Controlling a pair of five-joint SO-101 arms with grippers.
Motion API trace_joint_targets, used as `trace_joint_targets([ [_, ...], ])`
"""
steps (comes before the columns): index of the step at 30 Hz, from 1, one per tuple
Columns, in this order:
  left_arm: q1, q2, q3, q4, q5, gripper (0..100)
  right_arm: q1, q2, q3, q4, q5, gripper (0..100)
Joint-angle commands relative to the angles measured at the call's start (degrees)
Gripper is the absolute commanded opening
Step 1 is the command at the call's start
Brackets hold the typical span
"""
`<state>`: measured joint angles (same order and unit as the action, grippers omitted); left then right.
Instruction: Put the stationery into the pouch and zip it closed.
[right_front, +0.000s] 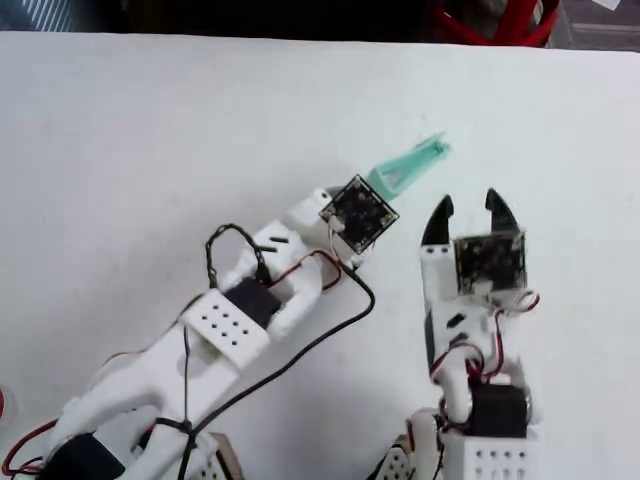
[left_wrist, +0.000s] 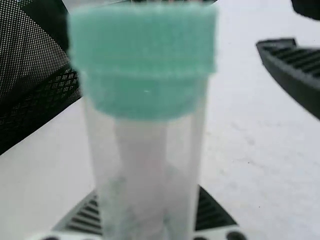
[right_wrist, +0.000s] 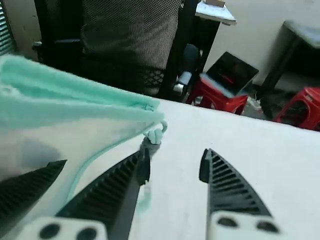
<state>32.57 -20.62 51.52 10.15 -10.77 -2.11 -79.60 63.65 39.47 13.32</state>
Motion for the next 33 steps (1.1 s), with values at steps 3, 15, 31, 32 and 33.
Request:
trace_joint_targets([
  [3, 0.3, 4.4, 1.0, 0.7, -0.5, 2, 1.0, 22.5, -9.6, -1.5, -5.0, 17.0],
  [15, 0.3, 4.4, 0.8, 0.7, -0.6, 2, -0.2, 42.3, -3.7, -30.9, -5.8, 29.1],
  [31, 0.3, 4.4, 1.0, 0.7, -0.7, 2, -2.2, 45.7, 12.0, -61.1, -5.8, 29.3],
  [32, 0.3, 4.4, 1.0, 0.7, -0.7, 2, -2.2, 45.7, 12.0, -61.1, -5.8, 29.3],
  [33, 0.3, 4.4, 1.1, 0.7, -0.7, 2, -2.2, 45.7, 12.0, -61.1, -5.8, 29.3],
])
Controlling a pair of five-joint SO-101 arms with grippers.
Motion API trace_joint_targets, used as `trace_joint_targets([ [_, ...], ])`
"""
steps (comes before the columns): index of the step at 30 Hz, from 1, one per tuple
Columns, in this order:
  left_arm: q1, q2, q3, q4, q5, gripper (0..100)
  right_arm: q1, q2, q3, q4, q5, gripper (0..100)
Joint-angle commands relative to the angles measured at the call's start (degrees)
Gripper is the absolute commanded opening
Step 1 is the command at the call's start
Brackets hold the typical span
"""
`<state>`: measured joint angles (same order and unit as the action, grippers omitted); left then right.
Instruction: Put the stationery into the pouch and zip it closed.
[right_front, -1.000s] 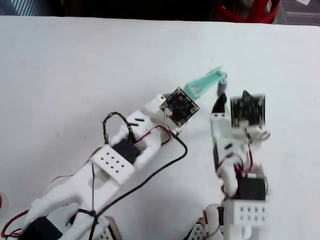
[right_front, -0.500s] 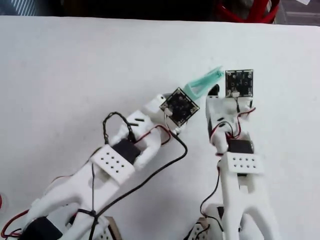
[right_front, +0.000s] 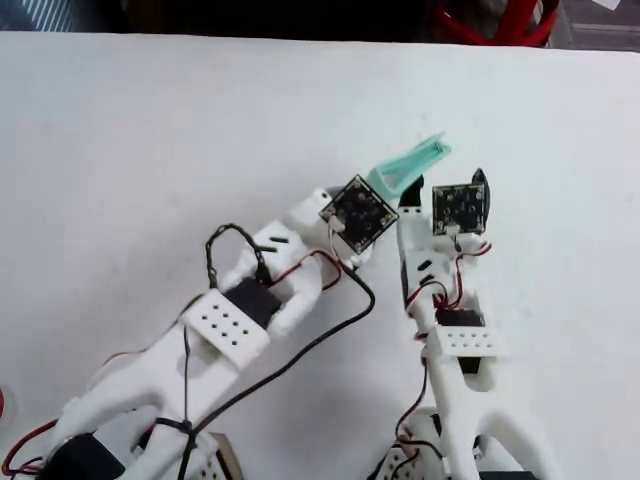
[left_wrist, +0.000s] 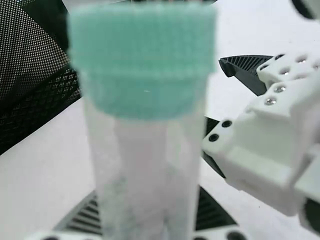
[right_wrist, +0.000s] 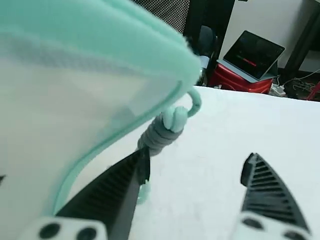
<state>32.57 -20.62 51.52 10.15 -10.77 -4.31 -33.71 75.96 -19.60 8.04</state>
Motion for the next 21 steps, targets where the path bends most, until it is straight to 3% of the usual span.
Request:
trace_joint_targets([
  [1, 0.3, 4.4, 1.1, 0.7, -0.7, 2, 0.0, -0.1, -0.4, -2.1, -0.5, 29.3],
  [13, 0.6, 4.5, 1.1, 0.7, -0.7, 2, 0.7, 12.8, -8.0, -5.0, -0.5, 29.2],
  [21, 0.7, 4.5, 0.9, 0.6, -0.7, 2, 0.7, 8.7, -6.2, -5.0, -0.5, 29.1],
])
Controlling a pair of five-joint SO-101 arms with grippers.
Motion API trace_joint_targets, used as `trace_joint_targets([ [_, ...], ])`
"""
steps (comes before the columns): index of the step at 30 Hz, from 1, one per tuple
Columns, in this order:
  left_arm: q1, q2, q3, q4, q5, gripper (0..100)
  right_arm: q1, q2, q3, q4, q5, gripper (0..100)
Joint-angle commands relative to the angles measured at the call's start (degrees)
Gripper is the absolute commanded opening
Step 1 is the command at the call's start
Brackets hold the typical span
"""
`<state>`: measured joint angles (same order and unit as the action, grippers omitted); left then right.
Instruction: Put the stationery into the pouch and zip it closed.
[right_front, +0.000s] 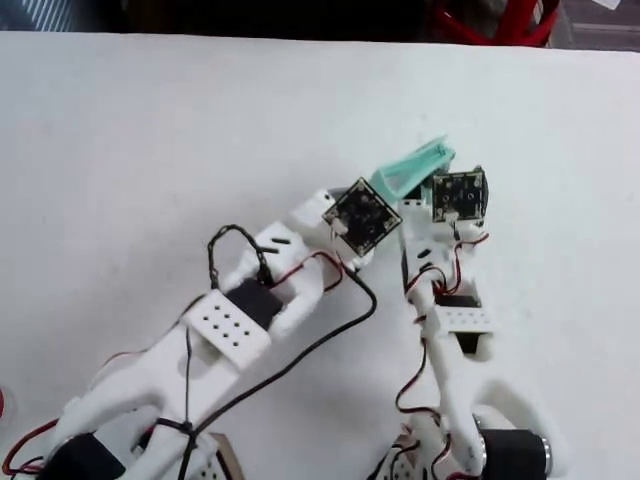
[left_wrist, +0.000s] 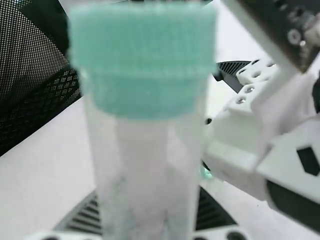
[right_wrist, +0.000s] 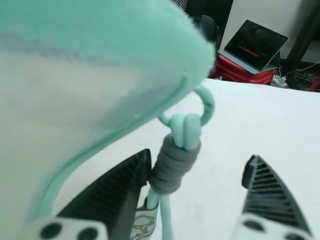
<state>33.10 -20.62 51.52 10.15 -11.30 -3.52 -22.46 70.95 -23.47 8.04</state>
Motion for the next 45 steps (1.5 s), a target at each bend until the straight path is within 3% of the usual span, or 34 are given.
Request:
trace_joint_targets([
  [1, 0.1, 4.5, 0.9, 0.6, -0.2, 2, -0.1, -2.7, -1.2, -1.1, -0.5, 29.1],
  [11, 0.1, 4.5, 1.0, 0.6, -0.2, 2, -1.9, -2.6, -1.7, -3.3, -0.5, 28.8],
  [16, 0.1, 4.5, 1.0, 0.6, -0.2, 2, -1.8, -2.6, -1.7, -3.5, -0.2, 21.7],
  [24, 0.1, 4.5, 1.1, 0.6, -0.2, 2, -0.3, -2.6, -1.7, -3.5, -0.3, 20.9],
  [30, 0.1, 4.5, 1.1, 0.6, -0.2, 2, 0.5, -2.6, -1.8, -3.5, -0.1, 6.1],
  [34, 0.1, 4.5, 1.1, 0.6, -0.2, 2, 0.4, -2.6, -1.8, -3.5, -0.3, 9.8],
  [39, 0.1, 4.5, 1.1, 0.6, -0.2, 2, 1.4, -2.8, -1.8, -3.5, 0.0, 1.8],
  [45, 0.1, 4.5, 1.0, 0.6, -0.2, 2, 5.1, -5.9, -1.2, -3.1, -0.5, 2.1],
])
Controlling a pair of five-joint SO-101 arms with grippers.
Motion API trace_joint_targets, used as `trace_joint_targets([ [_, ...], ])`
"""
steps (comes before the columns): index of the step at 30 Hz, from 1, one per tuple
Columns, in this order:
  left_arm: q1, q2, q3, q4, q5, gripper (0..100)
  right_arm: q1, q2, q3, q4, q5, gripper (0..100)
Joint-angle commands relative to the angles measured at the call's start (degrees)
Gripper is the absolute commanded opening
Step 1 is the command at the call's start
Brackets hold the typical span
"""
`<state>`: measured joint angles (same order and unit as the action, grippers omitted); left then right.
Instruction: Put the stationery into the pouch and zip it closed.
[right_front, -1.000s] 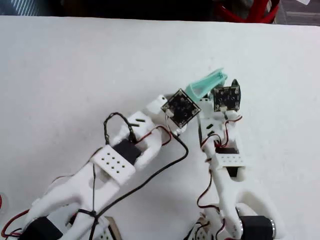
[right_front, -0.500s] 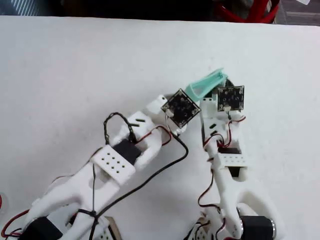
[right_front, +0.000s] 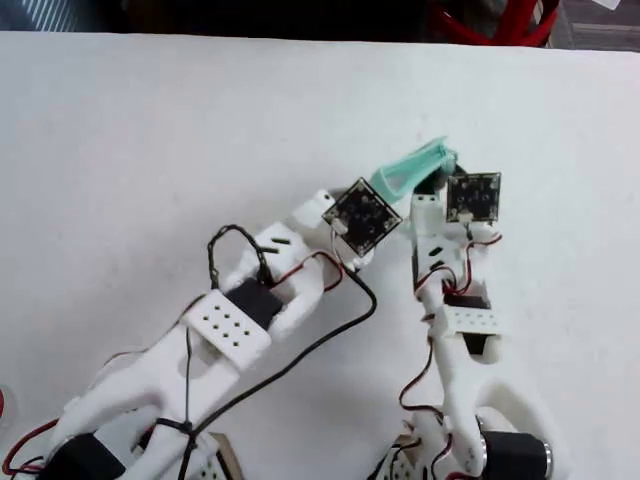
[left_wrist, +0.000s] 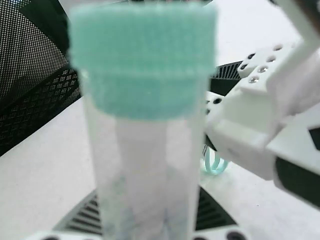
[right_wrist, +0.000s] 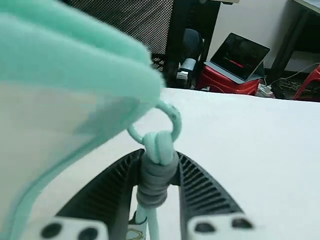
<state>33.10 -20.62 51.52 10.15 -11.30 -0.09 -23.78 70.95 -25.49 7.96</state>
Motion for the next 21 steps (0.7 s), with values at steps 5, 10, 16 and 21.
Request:
trace_joint_targets([
  [5, 0.1, 4.5, 0.8, 0.5, -0.3, 2, 2.2, -13.4, 0.4, 5.4, -0.4, 2.0],
  [10, 0.3, 4.5, 0.7, 0.5, -0.1, 2, 1.8, -26.4, -0.5, 19.0, 0.1, 1.9],
  [16, 4.2, 4.8, 0.7, 0.5, -0.3, 2, 0.9, -42.0, -8.3, 42.8, 0.1, 1.9],
  [21, 4.7, 10.6, -2.5, 0.4, -0.3, 2, -2.6, -51.4, -13.2, 61.7, 0.3, 1.9],
])
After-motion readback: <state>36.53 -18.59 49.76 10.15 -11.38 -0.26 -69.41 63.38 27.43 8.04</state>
